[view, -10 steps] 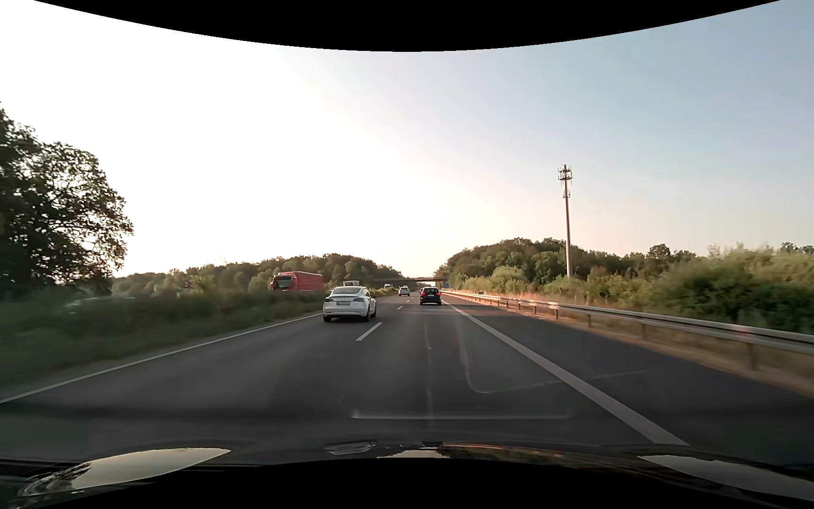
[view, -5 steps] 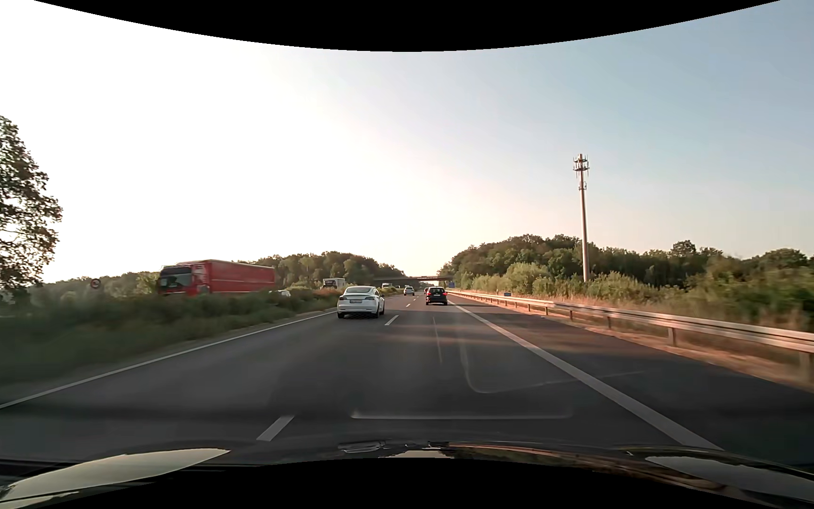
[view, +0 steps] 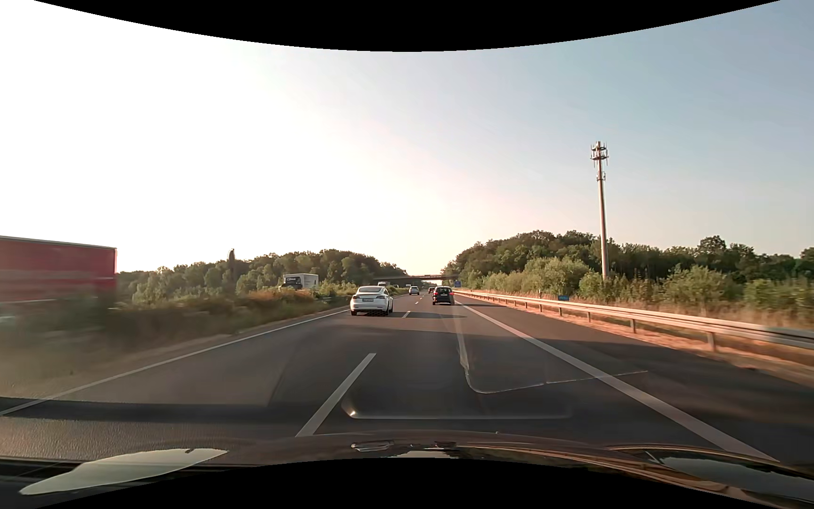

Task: Follow the waypoints while adhering to traffic rules and regulations

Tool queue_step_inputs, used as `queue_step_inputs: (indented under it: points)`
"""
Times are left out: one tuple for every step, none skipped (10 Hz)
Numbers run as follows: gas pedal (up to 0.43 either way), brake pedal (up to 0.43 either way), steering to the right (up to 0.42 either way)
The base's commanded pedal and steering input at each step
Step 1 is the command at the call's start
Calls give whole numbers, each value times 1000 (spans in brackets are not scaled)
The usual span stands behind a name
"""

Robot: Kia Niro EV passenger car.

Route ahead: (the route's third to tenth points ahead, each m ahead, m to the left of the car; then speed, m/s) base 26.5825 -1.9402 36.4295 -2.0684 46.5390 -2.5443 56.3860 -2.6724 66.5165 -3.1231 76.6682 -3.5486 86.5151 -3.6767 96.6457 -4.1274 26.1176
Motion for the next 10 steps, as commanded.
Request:
queue_step_inputs:
  points:
    - [0,0,-6]
    - [0,0,-6]
    - [0,0,-6]
    - [0,0,-5]
    - [0,0,-5]
    - [0,0,-5]
    - [0,0,-4]
    - [0,0,-3]
    - [0,0,-1]
    - [0,0,-1]
